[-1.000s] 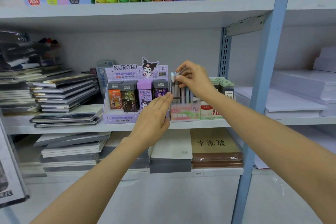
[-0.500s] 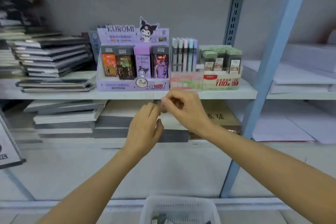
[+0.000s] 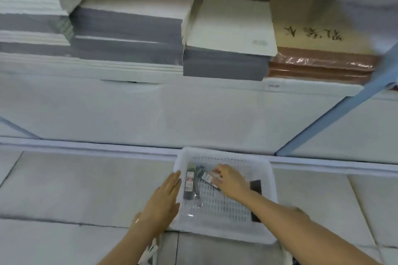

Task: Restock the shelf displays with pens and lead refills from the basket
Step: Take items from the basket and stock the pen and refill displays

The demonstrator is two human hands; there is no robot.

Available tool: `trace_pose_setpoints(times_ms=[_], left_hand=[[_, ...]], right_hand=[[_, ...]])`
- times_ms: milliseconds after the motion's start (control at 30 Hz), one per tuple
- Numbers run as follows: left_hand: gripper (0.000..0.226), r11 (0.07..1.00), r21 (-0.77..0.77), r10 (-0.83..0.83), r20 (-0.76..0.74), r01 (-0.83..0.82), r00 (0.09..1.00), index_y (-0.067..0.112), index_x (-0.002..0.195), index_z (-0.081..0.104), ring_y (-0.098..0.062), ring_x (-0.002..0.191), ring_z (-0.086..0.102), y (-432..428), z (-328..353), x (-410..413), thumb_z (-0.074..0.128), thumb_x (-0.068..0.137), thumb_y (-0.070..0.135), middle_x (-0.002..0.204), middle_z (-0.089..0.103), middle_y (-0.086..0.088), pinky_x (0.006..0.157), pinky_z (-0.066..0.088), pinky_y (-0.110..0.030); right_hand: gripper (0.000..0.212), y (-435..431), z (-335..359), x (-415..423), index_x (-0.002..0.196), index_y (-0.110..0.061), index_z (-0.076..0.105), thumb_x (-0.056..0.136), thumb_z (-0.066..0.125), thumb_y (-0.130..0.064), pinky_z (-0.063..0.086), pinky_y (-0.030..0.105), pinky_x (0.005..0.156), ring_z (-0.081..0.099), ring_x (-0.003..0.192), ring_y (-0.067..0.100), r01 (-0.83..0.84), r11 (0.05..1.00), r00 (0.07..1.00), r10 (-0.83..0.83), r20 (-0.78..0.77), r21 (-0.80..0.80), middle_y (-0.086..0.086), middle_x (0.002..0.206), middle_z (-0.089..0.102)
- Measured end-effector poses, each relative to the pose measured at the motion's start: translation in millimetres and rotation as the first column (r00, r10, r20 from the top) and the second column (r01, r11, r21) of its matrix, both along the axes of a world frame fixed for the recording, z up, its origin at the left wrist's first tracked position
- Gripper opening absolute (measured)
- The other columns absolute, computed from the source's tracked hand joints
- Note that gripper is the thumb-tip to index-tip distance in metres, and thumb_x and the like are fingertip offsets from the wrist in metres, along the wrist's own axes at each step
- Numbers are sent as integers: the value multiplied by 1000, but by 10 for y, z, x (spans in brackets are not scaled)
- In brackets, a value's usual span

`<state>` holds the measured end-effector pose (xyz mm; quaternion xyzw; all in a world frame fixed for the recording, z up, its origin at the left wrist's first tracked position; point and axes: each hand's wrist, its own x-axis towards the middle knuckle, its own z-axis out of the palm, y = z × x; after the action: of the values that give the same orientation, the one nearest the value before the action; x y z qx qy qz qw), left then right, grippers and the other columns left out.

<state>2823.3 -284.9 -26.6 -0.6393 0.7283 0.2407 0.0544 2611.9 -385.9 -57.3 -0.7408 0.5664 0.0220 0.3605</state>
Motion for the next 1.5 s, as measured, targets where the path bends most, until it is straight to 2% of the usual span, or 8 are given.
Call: trace_pose_setpoints(times_ms=[100,267,433,600,700,833,1067,1500], left_hand=[[61,999,-28,16,-25,-16,1000,12,154,4,-17,149,-11,13,-47,13,34,104,29,159,-19,-1,118,10,-24],[46,961,-271,-1,-191,-52,982,-3,121,62,-39,124,53,-20,-75,31,76,77,2,137,52,-19,92,52,-45],[22,890,-297,207,-411,-346,888,6,112,68,-21,97,57,-216,-98,9,60,92,8,106,64,-6,83,48,-31],[27,760,317,598,-683,-567,420,17,96,71,-16,78,66,-367,-51,-203,54,96,37,84,72,3,69,53,-26],[26,592,424,684,-714,-685,150,6,93,66,-30,80,70,-412,-43,-185,49,100,25,85,73,-13,72,58,-39],[19,478,505,677,-733,-719,-65,10,91,53,-22,57,67,-423,-59,93,43,102,22,67,67,-5,53,55,-27],[19,603,464,733,-644,-649,221,7,98,52,-12,50,56,-312,-273,173,65,90,19,64,59,-4,50,47,-25],[18,637,446,719,-638,-629,275,16,101,51,-8,53,60,-314,-323,154,65,90,15,74,64,-1,51,47,-22]], right_hand=[[42,127,-336,31,130,-15,47,93,62,-29,43,29,92,51,114,18,32,998,999,-34,-42,-50,4,128,51],[25,227,-560,76,105,-19,55,86,70,-26,40,19,69,52,91,11,110,992,992,-113,-51,-54,-2,106,55],[17,88,-335,-35,101,-21,63,87,70,-28,51,18,63,66,77,12,227,937,899,-307,313,267,-5,93,69],[19,164,-8,255,103,-20,68,85,73,-24,57,25,65,71,81,15,90,908,755,-331,567,410,0,94,74],[16,169,16,445,100,-23,70,86,71,-30,55,27,76,68,86,7,53,943,772,-247,586,328,-7,98,72],[30,43,-200,411,112,-18,61,89,66,-36,43,31,92,54,105,10,299,954,890,-280,359,2,-3,114,59],[77,192,-608,612,124,-15,46,74,63,-70,35,33,94,42,114,22,220,960,955,-248,-162,-174,3,123,45],[30,338,-532,958,113,-6,53,87,66,-9,43,26,73,58,93,19,429,878,869,-465,170,211,8,109,61]])
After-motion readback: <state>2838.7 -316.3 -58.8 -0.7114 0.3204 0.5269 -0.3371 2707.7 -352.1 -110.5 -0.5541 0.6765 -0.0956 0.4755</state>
